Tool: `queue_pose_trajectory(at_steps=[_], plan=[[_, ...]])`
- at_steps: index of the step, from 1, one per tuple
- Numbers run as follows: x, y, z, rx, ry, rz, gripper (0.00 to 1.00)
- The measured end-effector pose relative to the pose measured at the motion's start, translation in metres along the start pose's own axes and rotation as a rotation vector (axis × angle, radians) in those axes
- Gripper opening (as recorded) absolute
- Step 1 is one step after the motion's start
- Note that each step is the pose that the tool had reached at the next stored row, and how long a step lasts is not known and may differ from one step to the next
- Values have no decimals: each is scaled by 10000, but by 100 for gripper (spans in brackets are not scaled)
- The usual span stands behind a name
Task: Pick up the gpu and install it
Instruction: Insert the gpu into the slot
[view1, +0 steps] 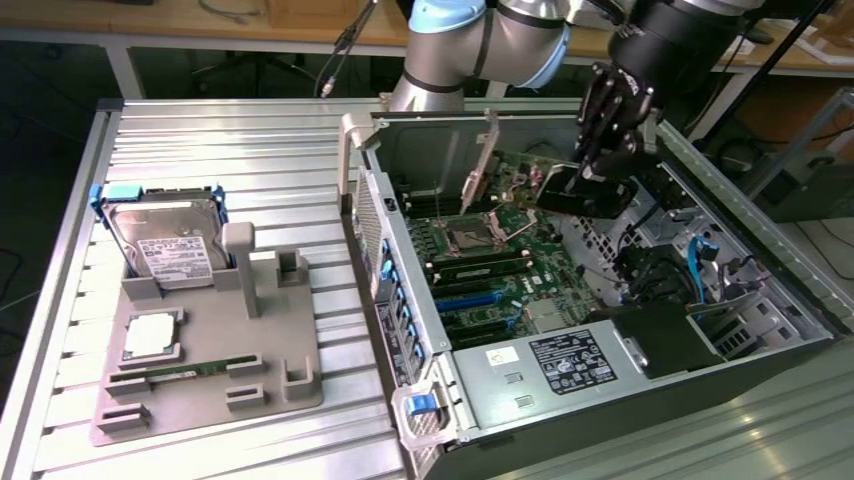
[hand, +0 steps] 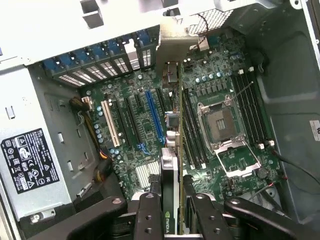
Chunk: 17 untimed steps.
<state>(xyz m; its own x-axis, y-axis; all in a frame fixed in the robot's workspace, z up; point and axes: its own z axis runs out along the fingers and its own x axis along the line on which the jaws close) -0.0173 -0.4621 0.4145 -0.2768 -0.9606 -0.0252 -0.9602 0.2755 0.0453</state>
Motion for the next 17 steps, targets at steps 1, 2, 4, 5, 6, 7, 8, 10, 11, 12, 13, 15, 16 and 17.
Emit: queue_pose_trajectory(at_steps=[1,2,4,5,6,7,8,10,11,12,13,15,16,17], plan=[[-1,-4,0,-13,24,-510,27],[-3,-12,-1,-16,30,-638,27],[-3,-12,-1,-16,29,-639,27],[-4,-12,-1,-16,30,-646,27],[-3,-12,0,-17,31,-678,27],[-3,-12,0,-19,33,-728,27],[-3,-12,0,-21,38,-834,27],[-3,-12,0,-26,48,-1043,27],[-3,-12,0,-29,52,-1135,27],[-3,-12,0,-32,57,-1267,27],[-3,-12,0,-34,61,-1348,27],[-3,-12,0,-39,70,-1538,27],[-3,-12,0,-41,74,-1618,27],[-3,-12,-1,-42,76,-1656,27]])
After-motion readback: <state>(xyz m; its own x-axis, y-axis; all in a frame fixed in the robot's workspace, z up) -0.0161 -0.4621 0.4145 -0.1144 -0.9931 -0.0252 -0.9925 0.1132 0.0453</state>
